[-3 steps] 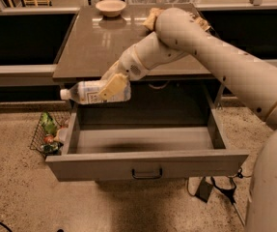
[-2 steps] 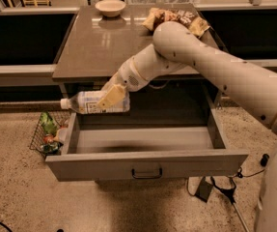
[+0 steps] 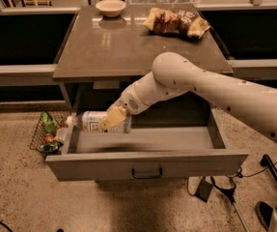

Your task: Place blue plastic bottle into top drawer

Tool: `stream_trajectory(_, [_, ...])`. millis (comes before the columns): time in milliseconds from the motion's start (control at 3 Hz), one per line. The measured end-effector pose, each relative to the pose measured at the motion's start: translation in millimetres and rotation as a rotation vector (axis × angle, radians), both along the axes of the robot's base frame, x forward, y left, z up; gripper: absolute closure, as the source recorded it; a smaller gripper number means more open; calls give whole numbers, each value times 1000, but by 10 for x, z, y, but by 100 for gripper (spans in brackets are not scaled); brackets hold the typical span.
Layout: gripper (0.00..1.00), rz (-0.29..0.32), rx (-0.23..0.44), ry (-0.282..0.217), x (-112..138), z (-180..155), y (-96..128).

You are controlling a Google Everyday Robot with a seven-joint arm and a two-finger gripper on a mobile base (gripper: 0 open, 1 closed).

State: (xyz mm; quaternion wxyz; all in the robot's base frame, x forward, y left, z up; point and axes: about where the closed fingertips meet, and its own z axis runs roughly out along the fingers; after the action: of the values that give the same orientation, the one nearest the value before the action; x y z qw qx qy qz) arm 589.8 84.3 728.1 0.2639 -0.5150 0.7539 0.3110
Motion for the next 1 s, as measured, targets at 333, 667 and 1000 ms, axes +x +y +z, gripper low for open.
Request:
stream_trajectory(333, [100, -63, -35, 58, -66, -313, -87])
stream_trajectory(667, [100, -116, -63, 88, -75, -508, -199])
stream_trajectory(1000, [84, -157, -78, 112, -44, -632, -321])
